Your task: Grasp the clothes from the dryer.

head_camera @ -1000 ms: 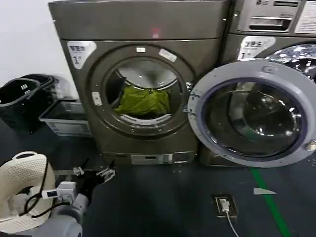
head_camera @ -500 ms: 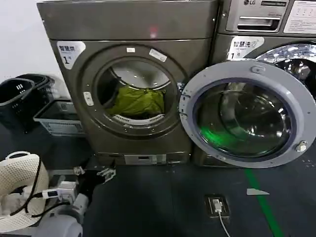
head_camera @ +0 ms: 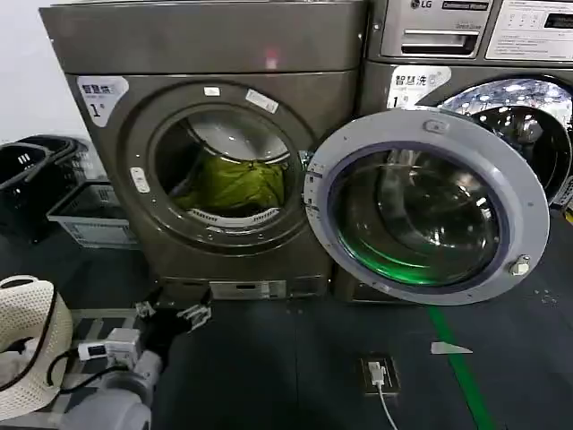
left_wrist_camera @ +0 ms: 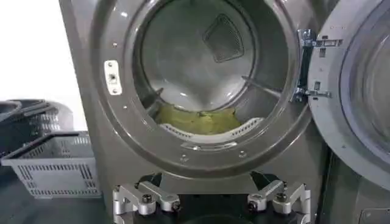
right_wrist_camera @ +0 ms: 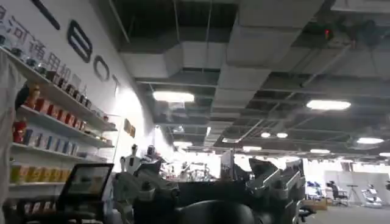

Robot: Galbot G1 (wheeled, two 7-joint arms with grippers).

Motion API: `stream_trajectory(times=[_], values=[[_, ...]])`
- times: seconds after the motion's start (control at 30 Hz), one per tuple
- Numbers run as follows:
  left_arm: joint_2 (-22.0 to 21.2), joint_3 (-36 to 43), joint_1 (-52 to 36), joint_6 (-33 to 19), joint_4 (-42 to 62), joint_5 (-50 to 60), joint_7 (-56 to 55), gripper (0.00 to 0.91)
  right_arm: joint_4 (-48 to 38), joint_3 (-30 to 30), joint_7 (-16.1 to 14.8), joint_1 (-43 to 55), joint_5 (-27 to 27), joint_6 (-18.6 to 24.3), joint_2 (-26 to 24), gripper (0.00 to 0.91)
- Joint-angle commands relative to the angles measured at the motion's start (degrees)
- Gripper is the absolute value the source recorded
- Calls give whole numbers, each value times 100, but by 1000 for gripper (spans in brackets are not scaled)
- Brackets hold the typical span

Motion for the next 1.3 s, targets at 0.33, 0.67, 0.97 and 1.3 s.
stream_trajectory(times=[0.33,0.67,0.97,1.3], values=[[-55,35,-50,281,99,41,14,907,-109,109,133,-22,143,128,36,907],[-74,89,-46,231,172,156,-38,907,-152,153,167,-16,163,136,28,907],[-58,108,-36,281,180,320,64,907,-159,188,175,-33,188,150,36,907],[-49,98,-49,281,215,285,197,907,-182,217,176,-56,193,153,63,907]])
